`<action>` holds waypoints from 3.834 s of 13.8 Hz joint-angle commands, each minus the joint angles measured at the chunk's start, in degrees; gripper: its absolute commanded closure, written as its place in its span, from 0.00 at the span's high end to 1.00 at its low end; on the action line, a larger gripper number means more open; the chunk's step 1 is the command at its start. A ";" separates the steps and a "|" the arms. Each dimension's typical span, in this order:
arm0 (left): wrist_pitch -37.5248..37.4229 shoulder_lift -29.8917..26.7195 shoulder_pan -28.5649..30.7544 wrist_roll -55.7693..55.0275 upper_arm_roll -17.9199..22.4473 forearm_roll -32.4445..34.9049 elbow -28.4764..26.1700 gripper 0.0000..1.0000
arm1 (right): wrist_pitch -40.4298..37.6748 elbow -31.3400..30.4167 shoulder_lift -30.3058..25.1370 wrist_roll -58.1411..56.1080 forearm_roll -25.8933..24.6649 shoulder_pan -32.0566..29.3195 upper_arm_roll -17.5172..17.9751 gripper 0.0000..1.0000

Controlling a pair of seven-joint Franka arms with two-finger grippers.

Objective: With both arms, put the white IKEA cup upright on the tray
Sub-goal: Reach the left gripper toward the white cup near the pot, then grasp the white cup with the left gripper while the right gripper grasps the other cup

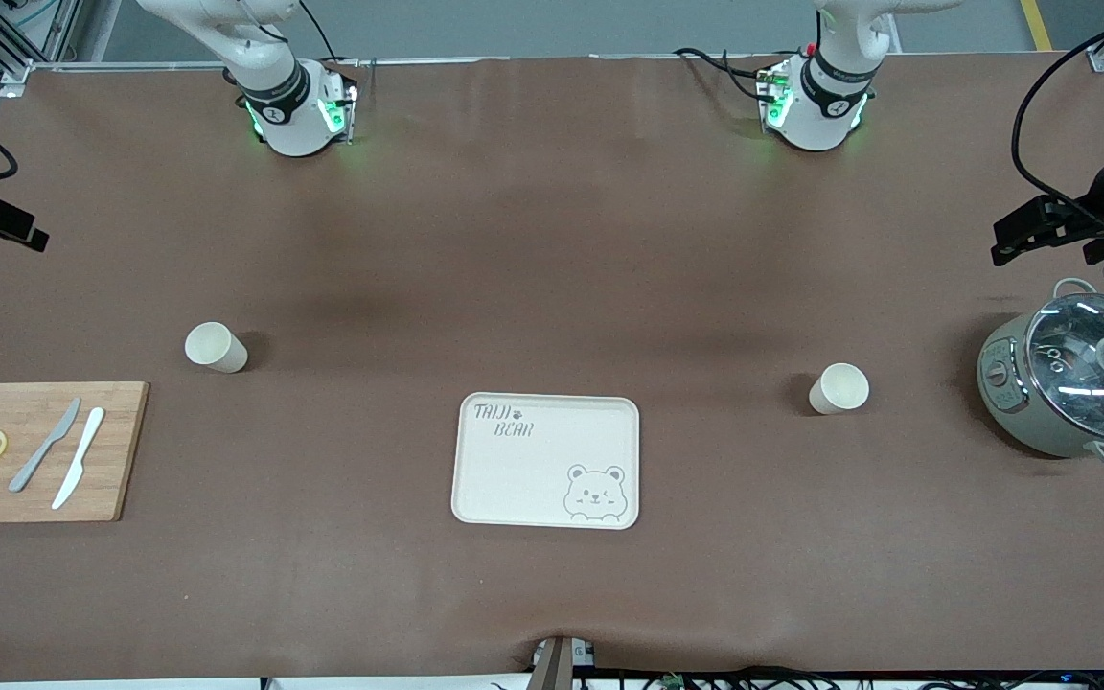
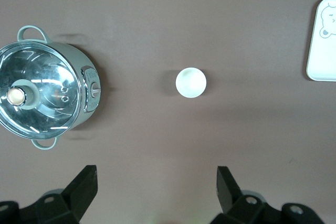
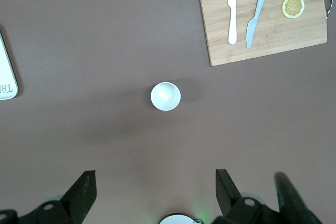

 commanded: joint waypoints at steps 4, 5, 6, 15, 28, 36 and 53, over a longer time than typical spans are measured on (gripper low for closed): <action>-0.94 -0.17 0.25 0.51 -0.13 0.47 1.08 1.00 | 0.16 0.38 0.19 0.47 0.20 -1.08 0.85 1.00; -0.94 -0.09 0.34 0.51 -0.04 0.47 1.17 1.00 | 0.16 0.38 0.19 0.47 0.20 -1.08 0.85 1.00; -0.76 0.44 0.60 0.69 0.04 0.47 1.61 1.00 | 0.16 0.38 0.19 0.47 0.20 -1.00 0.85 1.00; 3.98 9.40 0.25 0.08 0.13 0.56 -0.22 1.00 | 1.12 1.09 2.73 0.12 0.82 -1.08 0.85 1.00; 35.95 13.88 -0.89 -4.49 -0.40 0.47 -25.45 1.00 | 6.04 1.09 11.42 -0.32 0.11 -1.17 0.67 1.00; 40.81 17.58 -0.72 -7.22 -0.40 0.47 -27.83 0.79 | 10.33 -3.82 19.61 -0.32 0.38 -2.84 0.67 1.00; 45.21 23.47 -0.80 -7.40 -0.40 0.47 -27.13 0.00 | 39.61 -33.89 15.39 -6.56 0.20 -4.77 0.58 0.79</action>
